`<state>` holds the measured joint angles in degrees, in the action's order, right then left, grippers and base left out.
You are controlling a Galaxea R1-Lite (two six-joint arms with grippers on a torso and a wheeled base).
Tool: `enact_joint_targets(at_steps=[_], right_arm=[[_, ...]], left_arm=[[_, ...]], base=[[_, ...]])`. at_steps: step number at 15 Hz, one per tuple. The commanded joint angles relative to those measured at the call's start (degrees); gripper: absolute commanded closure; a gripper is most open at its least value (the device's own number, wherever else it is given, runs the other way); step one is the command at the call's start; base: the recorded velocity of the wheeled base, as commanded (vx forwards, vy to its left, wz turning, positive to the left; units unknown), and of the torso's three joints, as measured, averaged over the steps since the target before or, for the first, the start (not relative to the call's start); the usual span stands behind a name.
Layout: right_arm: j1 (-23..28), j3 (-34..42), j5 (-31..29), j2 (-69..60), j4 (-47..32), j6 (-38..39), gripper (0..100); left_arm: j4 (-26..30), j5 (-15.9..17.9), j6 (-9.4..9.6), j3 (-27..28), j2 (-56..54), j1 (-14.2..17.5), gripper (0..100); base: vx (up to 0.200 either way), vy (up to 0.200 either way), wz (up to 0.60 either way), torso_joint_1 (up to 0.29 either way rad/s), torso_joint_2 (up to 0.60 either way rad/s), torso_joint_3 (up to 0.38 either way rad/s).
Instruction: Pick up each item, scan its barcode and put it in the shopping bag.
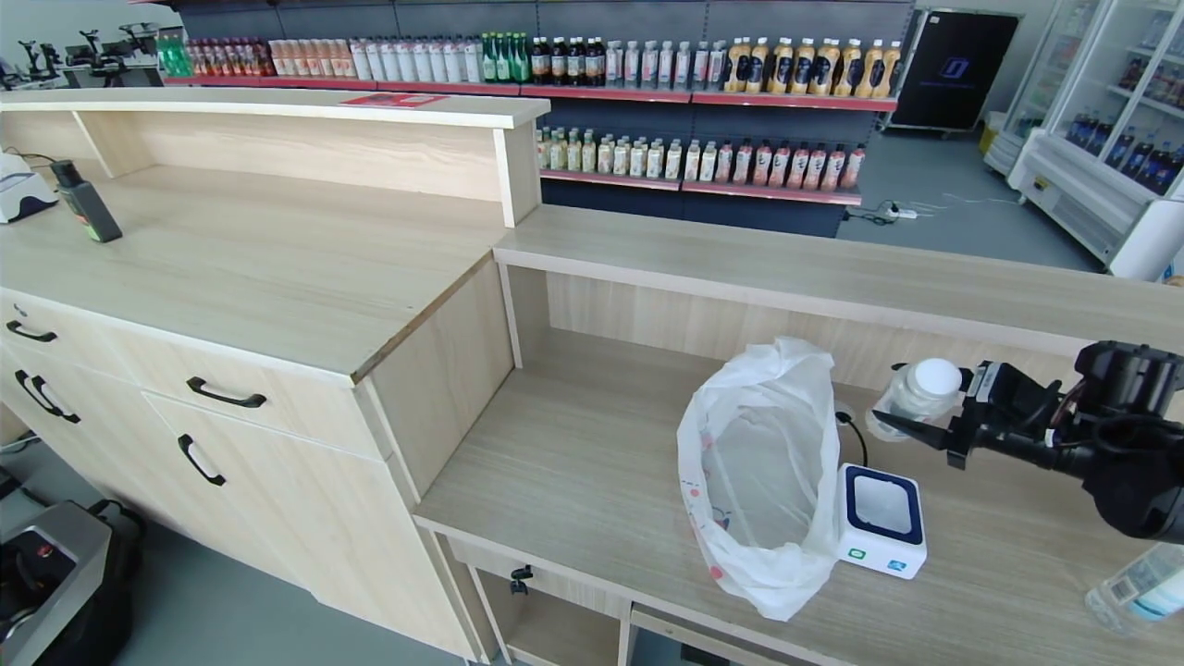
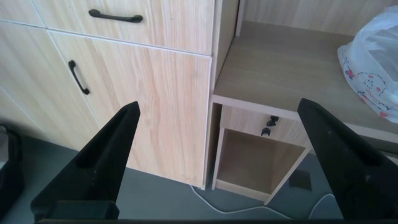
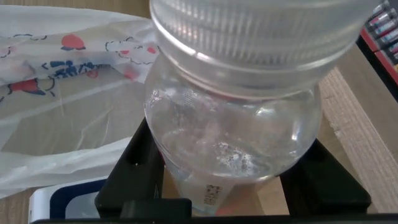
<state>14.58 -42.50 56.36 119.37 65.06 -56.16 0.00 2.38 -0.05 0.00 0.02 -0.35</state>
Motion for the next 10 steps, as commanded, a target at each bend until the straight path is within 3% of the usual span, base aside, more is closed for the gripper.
enact_joint_targets(at_steps=[1,10], right_arm=[[0.19,0.13,0.77,1.66,-0.11,-0.62,100],[-1.92,0.84,1.12,2.97,-0.11,-1.23,100]], left_arm=[[0.0,0.0,-0.04,0.0,0.06,0.0,0],[0.0,0.0,0.05,0.0,0.06,0.0,0]], base=[[0.0,0.0,0.0,0.0,0.0,0.0],[0.0,0.0,0.0,0.0,0.0,0.0]])
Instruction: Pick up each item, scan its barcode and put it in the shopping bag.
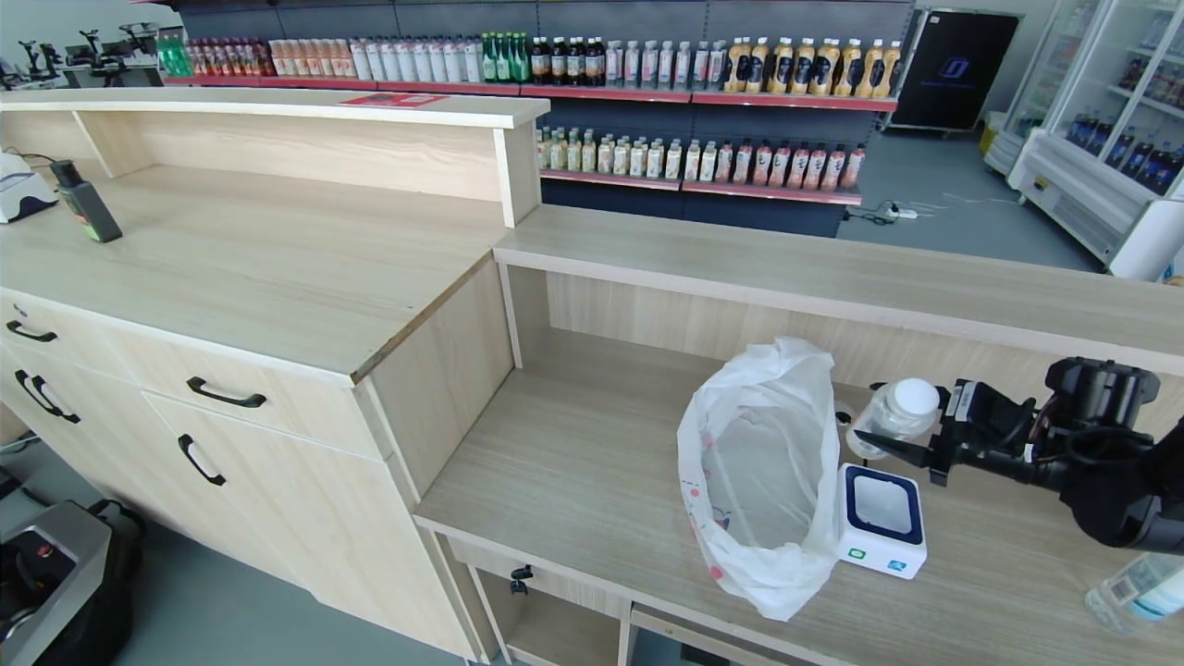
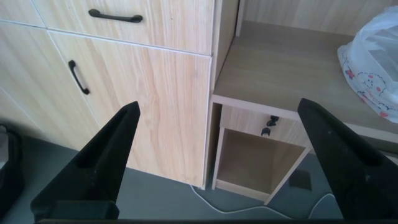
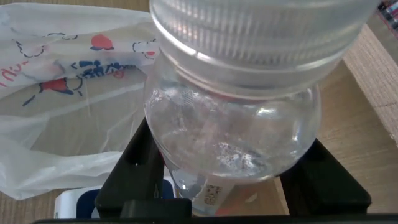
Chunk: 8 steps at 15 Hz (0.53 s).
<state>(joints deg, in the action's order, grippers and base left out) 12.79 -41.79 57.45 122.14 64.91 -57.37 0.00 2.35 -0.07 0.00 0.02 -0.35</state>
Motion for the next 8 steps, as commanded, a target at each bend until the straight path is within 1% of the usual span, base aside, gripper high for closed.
enact_joint_targets(at_steps=[1,8], right_arm=[[-0.22,0.04,0.03,0.38,0.12,-0.02,100],[-0.13,-0.22,0.03,1.09,0.04,-0.11,100]], left_arm=[[0.0,0.02,-0.01,0.0,0.06,0.0,0],[0.0,0.02,-0.01,0.0,0.06,0.0,0]], base=[[0.0,0.0,0.0,0.0,0.0,0.0],[0.0,0.0,0.0,0.0,0.0,0.0]])
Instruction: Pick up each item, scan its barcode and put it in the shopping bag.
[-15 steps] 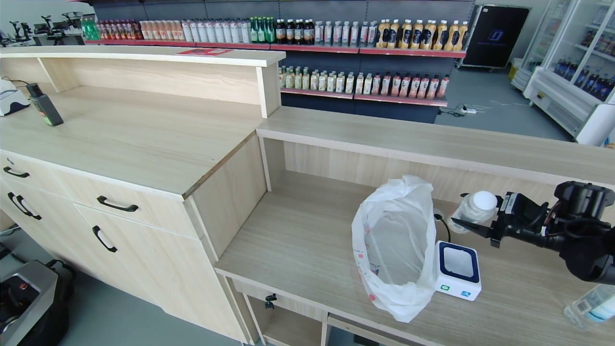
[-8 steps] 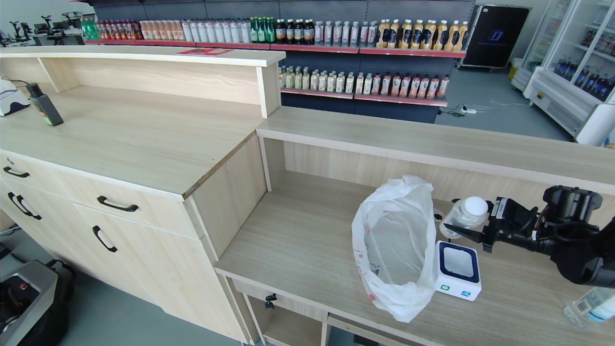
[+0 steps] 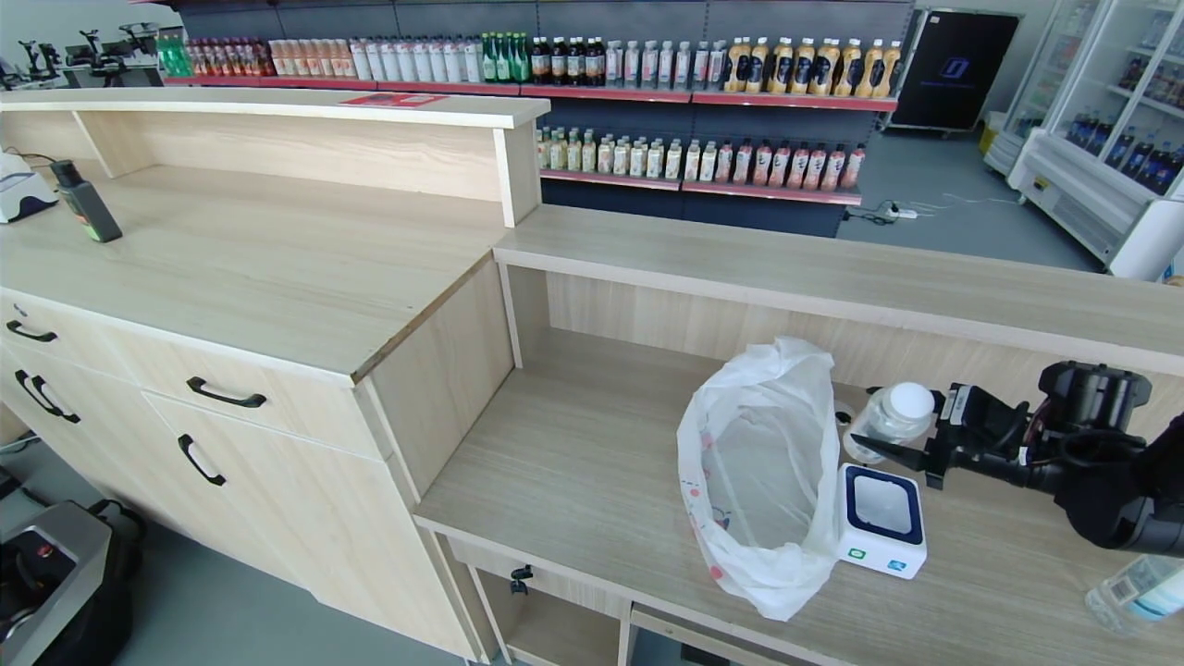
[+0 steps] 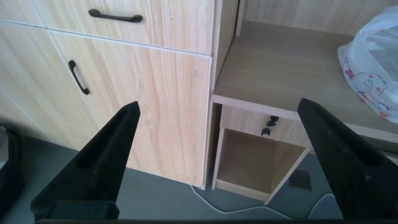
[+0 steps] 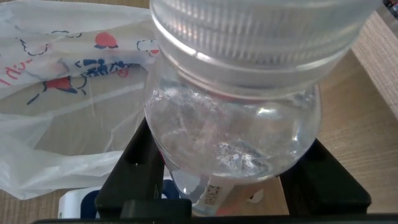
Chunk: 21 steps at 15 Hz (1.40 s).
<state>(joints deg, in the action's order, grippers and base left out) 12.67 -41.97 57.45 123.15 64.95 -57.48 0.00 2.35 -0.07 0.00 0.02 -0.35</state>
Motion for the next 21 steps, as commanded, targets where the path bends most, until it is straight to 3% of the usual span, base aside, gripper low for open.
enact_joint_targets(at_steps=[1,10,13,17,21], right_arm=[[-0.01,-0.13,0.03,0.25,0.0,0.0,100],[0.08,-0.3,-0.06,-0.1,-0.09,0.09,100],[0.69,-1.09,-0.85,-9.95,-8.09,3.78,100],[12.29,1.54,-1.12,-28.67,-26.72,6.85,100],[23.46,5.94,-0.94,-34.38,-32.26,9.58,100]], left_arm=[[0.0,0.02,-0.01,0.0,0.06,0.0,0],[0.0,0.02,-0.01,0.0,0.06,0.0,0],[0.0,0.02,-0.01,0.0,0.06,0.0,0],[0.0,0.02,-0.01,0.0,0.06,0.0,0],[0.0,0.02,-0.01,0.0,0.06,0.0,0]], base=[[0.0,0.0,0.0,0.0,0.0,0.0],[0.0,0.0,0.0,0.0,0.0,0.0],[0.0,0.0,0.0,0.0,0.0,0.0],[0.0,0.0,0.0,0.0,0.0,0.0],[0.0,0.0,0.0,0.0,0.0,0.0]])
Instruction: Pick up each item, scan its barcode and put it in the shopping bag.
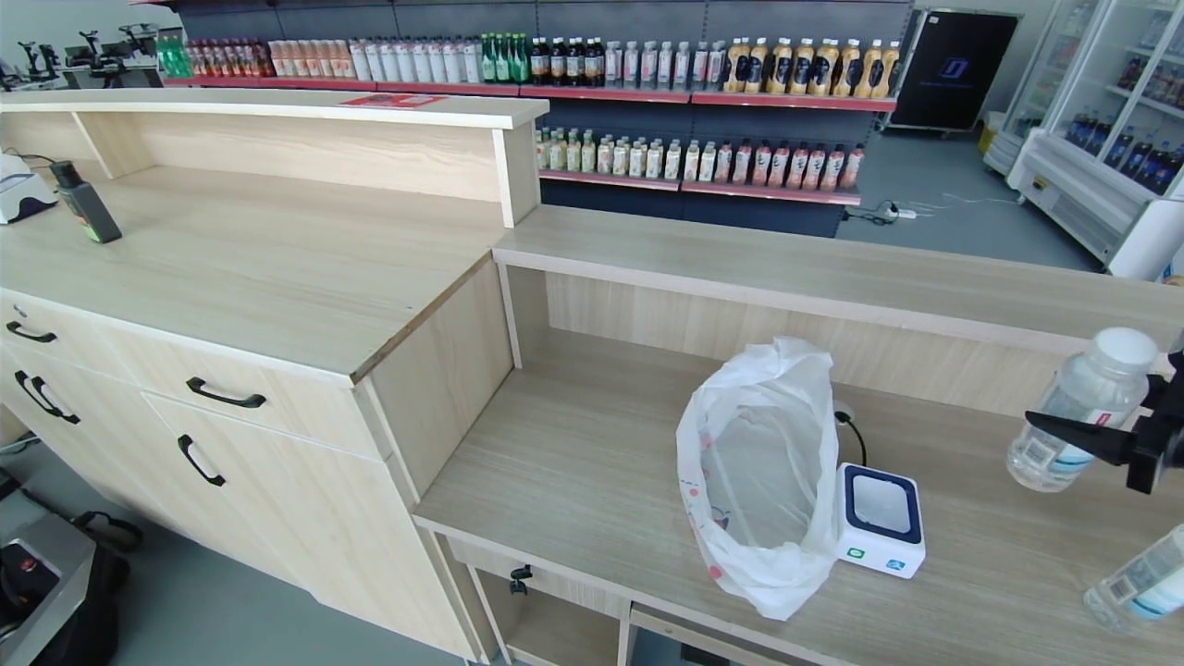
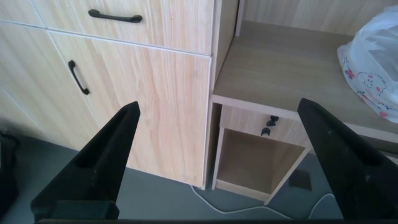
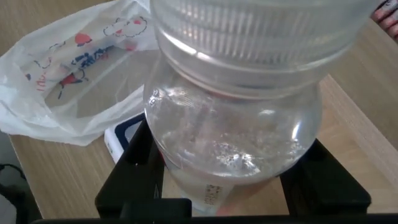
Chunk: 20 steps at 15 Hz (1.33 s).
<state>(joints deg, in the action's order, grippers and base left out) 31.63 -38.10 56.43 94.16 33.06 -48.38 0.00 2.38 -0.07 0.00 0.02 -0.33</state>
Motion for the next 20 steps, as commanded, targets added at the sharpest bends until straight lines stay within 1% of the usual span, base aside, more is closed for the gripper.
enact_joint_targets(at_steps=[1,2,5,6,7,8,9,10,11,12,13,14,15,17,20], right_arm=[[5.46,2.76,0.08,-6.01,-0.45,0.92,100],[5.37,2.85,0.08,-6.18,-0.63,3.47,100],[1.68,1.97,0.0,-7.41,-0.72,19.91,100],[-1.31,1.53,-4.05,-8.91,-0.72,29.84,100],[-4.56,1.09,-11.96,-10.4,-0.72,36.34,100],[-8.96,0.04,-19.96,-11.19,-0.45,43.9,100],[-12.83,-0.22,-27.87,-11.89,0.43,49.7,100],[-15.55,0.83,-33.75,-12.07,2.53,50.23,100],[-18.63,4.52,-40.17,-12.16,8.16,49.44,100],[-21.26,6.81,-44.21,-12.16,12.38,48.47,100],[-23.37,7.69,-47.73,-12.25,14.58,46.63,100],[-24.6,7.77,-49.84,-12.42,15.63,43.9,100],[-24.87,7.77,-50.01,-12.51,15.98,41.18,100],[-25.66,7.69,-49.4,-12.42,17.3,40.3,100],[-27.42,7.25,-49.31,-10.84,18.36,40.21,100]], left_arm=[[0.0,0.0,-0.01,0.0,0.06,-0.02,0],[0.0,0.0,-0.01,0.0,0.06,-0.02,0],[0.0,0.0,-0.01,0.0,0.06,-0.02,0],[0.0,0.0,-0.01,0.0,0.06,-0.02,0],[0.0,0.0,-0.01,0.0,0.06,-0.02,0],[0.0,0.0,-0.01,0.0,0.06,-0.02,0],[0.0,0.0,-0.01,0.0,0.06,-0.02,0],[0.0,0.0,-0.01,0.0,0.06,-0.02,0],[0.0,0.0,0.07,0.0,0.06,-0.02,0],[0.0,0.0,-0.01,0.0,0.06,-0.02,0],[0.0,0.0,-0.01,0.0,0.06,-0.02,0],[0.0,0.0,-0.01,0.0,0.06,-0.02,0],[0.0,0.0,-0.01,0.0,-0.02,-0.02,0],[0.0,0.0,0.07,0.0,0.06,-0.02,0],[0.0,0.0,-0.01,0.0,0.06,-0.02,0]], base=[[0.0,0.0,0.0,0.0,0.0,0.0],[0.0,0.0,0.0,0.0,0.0,0.0],[0.0,0.0,0.0,0.0,0.0,0.0],[0.0,0.0,0.0,0.0,0.0,0.0],[0.0,0.0,0.0,0.0,0.0,0.0],[0.0,0.0,0.0,0.0,0.0,0.0],[0.0,0.0,0.0,0.0,0.0,0.0],[0.0,0.0,0.0,0.0,0.0,0.0],[0.0,0.0,0.0,0.0,0.0,0.0],[0.0,0.0,0.0,0.0,0.0,0.0],[0.0,0.0,0.0,0.0,0.0,0.0],[0.0,0.0,0.0,0.0,0.0,0.0],[0.0,0.0,0.0,0.0,0.0,0.0],[0.0,0.0,0.0,0.0,0.0,0.0],[0.0,0.0,0.6,-0.066,0.14,0.087]])
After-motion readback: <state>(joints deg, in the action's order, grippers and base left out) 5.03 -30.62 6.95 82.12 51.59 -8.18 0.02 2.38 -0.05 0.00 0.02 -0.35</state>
